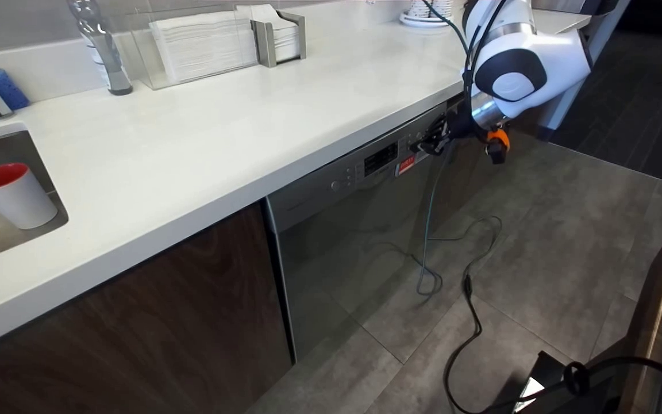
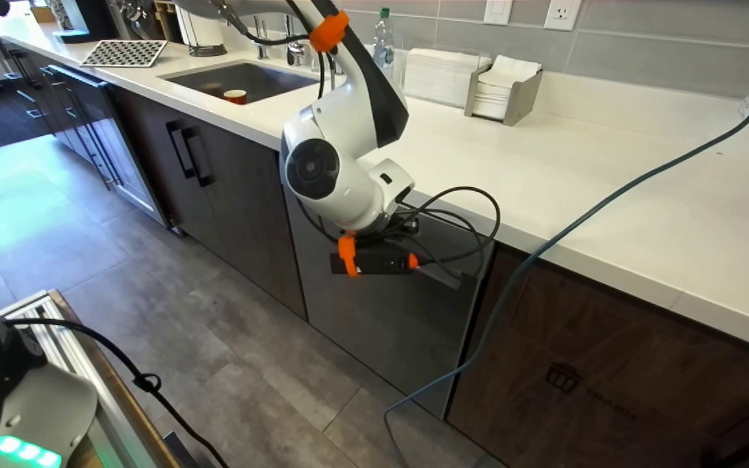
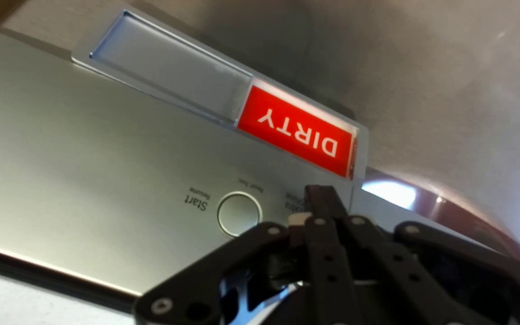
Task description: Press a button on the dishwasher
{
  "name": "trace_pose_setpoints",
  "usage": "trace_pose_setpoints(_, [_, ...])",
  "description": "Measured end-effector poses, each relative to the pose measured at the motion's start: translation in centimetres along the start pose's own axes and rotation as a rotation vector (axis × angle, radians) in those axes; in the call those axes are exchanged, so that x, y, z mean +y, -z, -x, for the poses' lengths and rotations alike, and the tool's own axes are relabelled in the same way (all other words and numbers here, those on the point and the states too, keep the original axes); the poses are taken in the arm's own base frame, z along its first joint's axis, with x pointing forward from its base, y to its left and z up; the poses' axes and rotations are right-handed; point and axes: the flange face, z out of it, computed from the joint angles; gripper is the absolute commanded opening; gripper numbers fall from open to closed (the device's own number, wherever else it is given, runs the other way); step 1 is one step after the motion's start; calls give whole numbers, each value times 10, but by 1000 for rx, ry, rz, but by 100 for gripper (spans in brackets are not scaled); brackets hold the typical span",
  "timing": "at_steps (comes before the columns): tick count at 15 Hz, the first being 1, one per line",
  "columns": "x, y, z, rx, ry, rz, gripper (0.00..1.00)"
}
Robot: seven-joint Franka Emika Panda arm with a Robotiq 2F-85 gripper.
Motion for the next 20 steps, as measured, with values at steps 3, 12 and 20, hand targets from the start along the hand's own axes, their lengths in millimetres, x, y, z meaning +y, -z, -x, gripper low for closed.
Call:
trace_pose_setpoints(3, [0, 0, 0, 0, 0, 0, 0])
trace_pose_setpoints(12, [3, 1, -2, -12, 21, -19, 0])
trace_pose_setpoints(20, [19, 30, -16, -112, 218, -101, 46])
